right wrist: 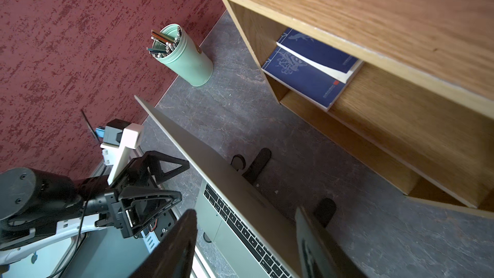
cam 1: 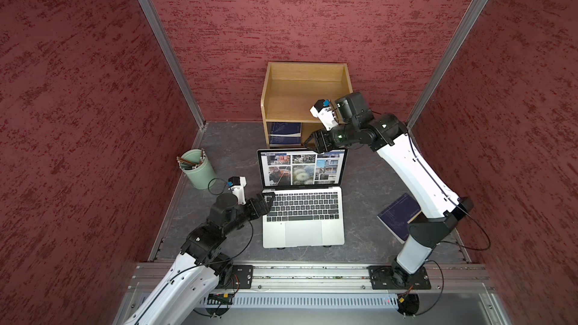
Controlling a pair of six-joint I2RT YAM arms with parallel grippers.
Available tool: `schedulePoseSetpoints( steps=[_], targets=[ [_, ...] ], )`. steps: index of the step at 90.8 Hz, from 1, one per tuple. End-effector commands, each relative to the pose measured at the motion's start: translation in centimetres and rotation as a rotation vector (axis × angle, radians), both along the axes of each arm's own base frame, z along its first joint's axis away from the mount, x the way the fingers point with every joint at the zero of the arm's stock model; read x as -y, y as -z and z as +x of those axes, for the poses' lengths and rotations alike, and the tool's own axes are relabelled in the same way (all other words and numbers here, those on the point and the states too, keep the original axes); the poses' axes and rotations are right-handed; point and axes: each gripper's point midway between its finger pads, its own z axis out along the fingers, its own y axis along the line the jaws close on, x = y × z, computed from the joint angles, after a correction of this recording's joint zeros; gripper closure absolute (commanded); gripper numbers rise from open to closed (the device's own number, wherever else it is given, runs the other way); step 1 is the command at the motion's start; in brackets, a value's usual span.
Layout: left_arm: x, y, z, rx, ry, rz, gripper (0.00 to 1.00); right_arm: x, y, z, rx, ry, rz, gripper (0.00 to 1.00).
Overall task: Close the laptop lid and set it aside
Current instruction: Close the lid of the laptop.
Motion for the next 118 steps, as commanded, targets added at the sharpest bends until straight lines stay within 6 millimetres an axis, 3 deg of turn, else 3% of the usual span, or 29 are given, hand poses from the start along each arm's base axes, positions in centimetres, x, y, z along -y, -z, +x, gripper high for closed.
schedulePoseSetpoints(
  steps=[1,24,60,71,83,92,118],
  targets=[
    [-0.5,1.6,-0.2,-0.029,-0.037,0.001,0.00,-0.7,-0.8,-1.3,0.007,-0.049,0.017,0.37],
    [-0.3,4.6,-0.6,-0.104,-0.032,0.010,0.06,-1.8,-0.4,-2.7,-0.006,-0.089,0.008,0.38],
    [0.3,6.6,-0.8,-0.139,-0.010,-0.004,0.20,-1.7,0.4,-2.7,0.008,-0.059,-0.040,0.41],
    [0.4,6.9,-0.9,-0.147,-0.005,0.000,0.28,-1.2,-0.8,-2.0,0.068,-0.018,-0.031,0.36],
    [0.6,7.0,-1.1,-0.148,0.002,-0.001,0.29,-1.1,-3.3,-1.8,0.143,-0.002,0.020,0.32],
    [0.6,7.2,-1.1,-0.151,0.003,0.000,0.30,-0.9,-3.9,-1.5,0.174,0.008,0.023,0.30],
    [0.7,7.4,-1.1,-0.157,0.004,0.002,0.30,-2.1,1.2,-0.8,0.053,-0.038,-0.081,0.31]
  ],
)
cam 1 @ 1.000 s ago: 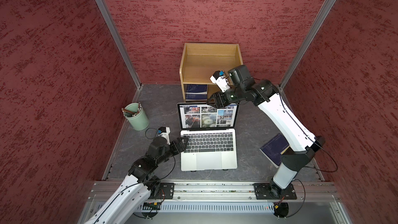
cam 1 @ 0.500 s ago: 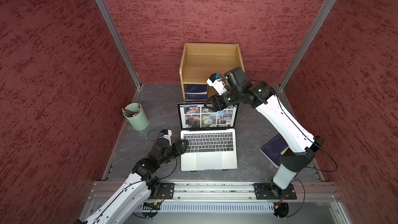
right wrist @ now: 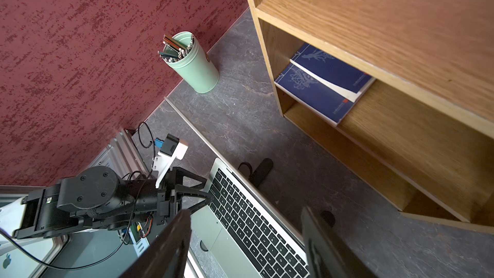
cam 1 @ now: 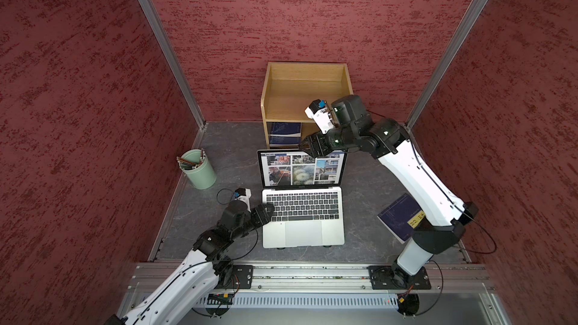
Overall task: Close the laptop lid and set it aside
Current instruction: Close the lid of the laptop.
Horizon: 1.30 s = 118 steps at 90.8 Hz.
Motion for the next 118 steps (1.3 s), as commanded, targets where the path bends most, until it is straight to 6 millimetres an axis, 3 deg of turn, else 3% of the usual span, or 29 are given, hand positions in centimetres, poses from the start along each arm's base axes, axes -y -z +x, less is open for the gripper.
schedulePoseSetpoints(
  steps=[1,10,33,87,101,118],
  targets=[
    [0.3,0.3,-0.1,0.004,0.012,-0.008,0.30,-0.6,2.3,0.4,-0.043,-0.017,-0.061,0.31],
    [0.3,0.3,-0.1,0.003,0.012,-0.007,0.31,-0.7,2.8,0.6,-0.052,-0.012,-0.073,0.32],
    [0.1,0.7,0.0,-0.010,-0.001,0.005,0.32,-1.1,1.5,-1.2,-0.080,-0.063,0.000,0.33],
    [-1.2,1.3,-0.1,-0.040,-0.063,0.049,0.29,-0.1,6.6,-6.1,-0.205,-0.050,0.018,0.37],
    [-2.6,0.3,-0.3,-0.023,-0.129,0.069,0.26,0.6,9.2,-7.4,-0.256,-0.021,0.020,0.37],
    [-4.6,-2.1,-0.8,0.041,-0.218,0.050,0.23,1.5,10.4,-8.9,-0.279,0.001,0.059,0.37]
  ],
)
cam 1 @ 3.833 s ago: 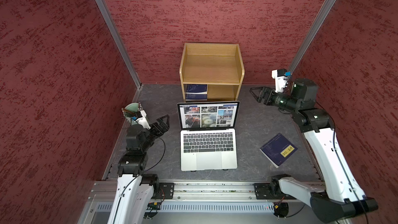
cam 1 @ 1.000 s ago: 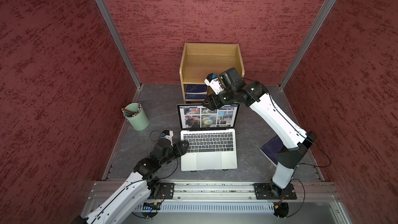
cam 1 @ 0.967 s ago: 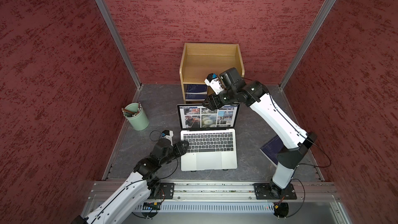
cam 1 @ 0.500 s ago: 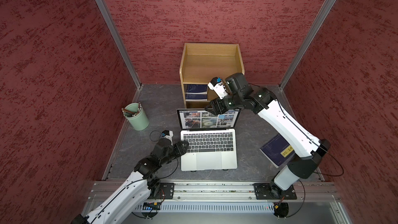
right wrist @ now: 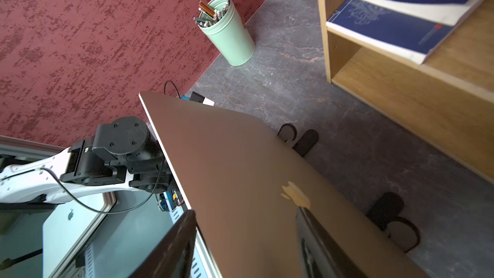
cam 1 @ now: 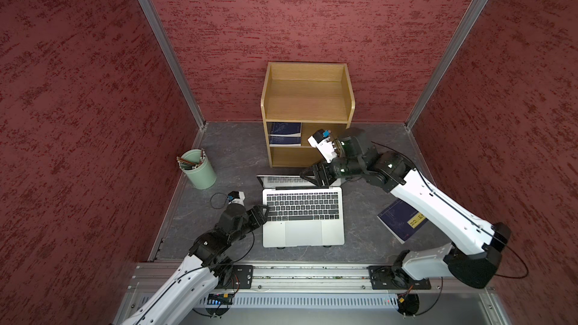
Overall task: Close the laptop lid and set it aside
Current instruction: Close the lid of the laptop.
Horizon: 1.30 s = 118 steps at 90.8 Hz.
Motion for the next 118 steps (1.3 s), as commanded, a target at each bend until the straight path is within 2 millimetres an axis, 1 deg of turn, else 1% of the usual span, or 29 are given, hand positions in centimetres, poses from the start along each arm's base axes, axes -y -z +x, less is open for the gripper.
schedulePoseSetpoints(
  steps=[1,11,21,36,42,57,62,72,81,90,98,106,113,118],
  targets=[
    [-1.8,-1.7,-0.4,0.033,-0.082,0.006,0.23,1.1,5.5,-1.0,-0.155,0.058,-0.102,0.37],
    [-3.1,-3.1,-0.9,0.077,-0.135,-0.015,0.21,1.4,6.5,-1.6,-0.178,0.070,-0.100,0.37],
    [-4.0,-4.0,-1.4,0.110,-0.177,-0.038,0.20,1.5,7.3,-1.9,-0.192,0.082,-0.095,0.37],
    [-4.4,-5.0,-1.8,0.133,-0.188,-0.057,0.19,1.4,8.6,-2.9,-0.217,0.082,-0.093,0.36],
    [-4.7,-5.4,-1.9,0.128,-0.197,-0.048,0.17,1.6,9.3,-3.3,-0.228,0.092,-0.096,0.36],
    [-5.4,-7.0,-2.3,0.146,-0.213,-0.037,0.12,2.1,11.3,-4.3,-0.256,0.123,-0.101,0.36],
    [-5.2,-7.4,-2.4,0.155,-0.205,-0.048,0.11,2.3,11.8,-4.6,-0.254,0.133,-0.104,0.36],
    [-4.7,-7.6,-2.4,0.153,-0.180,-0.062,0.11,2.6,12.7,-4.9,-0.247,0.151,-0.117,0.35],
    [-4.3,-7.8,-2.6,0.146,-0.152,-0.061,0.11,2.8,13.1,-5.2,-0.238,0.158,-0.123,0.35],
    [-3.7,-8.5,-2.9,0.142,-0.112,-0.066,0.11,2.7,13.2,-5.6,-0.225,0.156,-0.117,0.35],
    [-2.9,-9.3,-3.1,0.143,-0.060,-0.079,0.16,3.1,13.2,-5.7,-0.198,0.169,-0.121,0.35],
    [-1.9,-10.8,-3.2,0.160,-0.001,-0.095,0.22,3.5,13.1,-5.7,-0.168,0.186,-0.123,0.35],
    [-1.0,-12.4,-3.3,0.182,0.056,-0.107,0.26,3.8,12.3,-5.8,-0.137,0.197,-0.099,0.35],
    [-0.3,-13.2,-3.3,0.185,0.097,-0.104,0.32,4.1,11.5,-5.6,-0.109,0.209,-0.077,0.34]
  ],
)
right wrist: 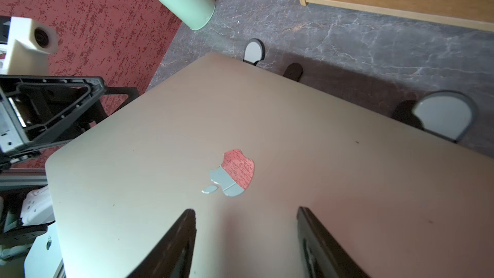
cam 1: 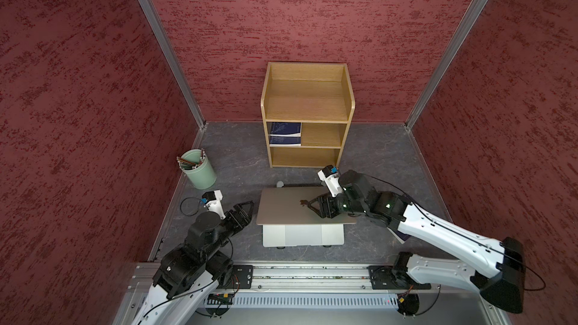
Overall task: Close the laptop lid and set it aside
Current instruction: Close the lid of the laptop.
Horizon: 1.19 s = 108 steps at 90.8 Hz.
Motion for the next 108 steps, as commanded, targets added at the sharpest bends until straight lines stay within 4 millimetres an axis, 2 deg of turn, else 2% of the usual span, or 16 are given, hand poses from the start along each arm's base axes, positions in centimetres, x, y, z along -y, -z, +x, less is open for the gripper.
schedulePoseSetpoints(
  steps=[1,17,22,34,46,59,81,108],
  targets=[
    [2.0,-2.7,-0.2,0.053,0.128,0.000,0.33,1.6,0.9,-0.7,-0.005,0.040,-0.045,0.34],
    [3.4,-5.6,0.1,0.099,0.219,0.028,0.44,3.2,-1.4,-0.7,0.066,0.083,-0.011,0.35],
    [3.8,-6.4,0.3,0.118,0.235,0.027,0.52,3.7,-1.7,-1.0,0.070,0.085,-0.009,0.36],
    [5.1,-7.9,0.2,0.145,0.299,0.007,0.62,5.2,-1.3,-1.9,0.048,0.096,-0.047,0.40],
    [6.6,-8.2,-0.7,0.139,0.390,-0.031,0.70,6.6,-0.7,-2.9,0.016,0.105,-0.068,0.47],
    [7.9,-6.1,-1.6,0.073,0.459,-0.026,0.78,7.4,-0.3,-3.4,0.004,0.122,-0.057,0.52],
    [9.3,-0.3,-2.7,-0.044,0.502,0.115,0.83,7.5,2.1,-3.9,-0.049,0.130,-0.068,0.55],
    [8.1,5.2,-3.3,-0.143,0.422,0.227,0.83,7.5,4.6,-4.1,-0.092,0.142,-0.086,0.58]
  ],
)
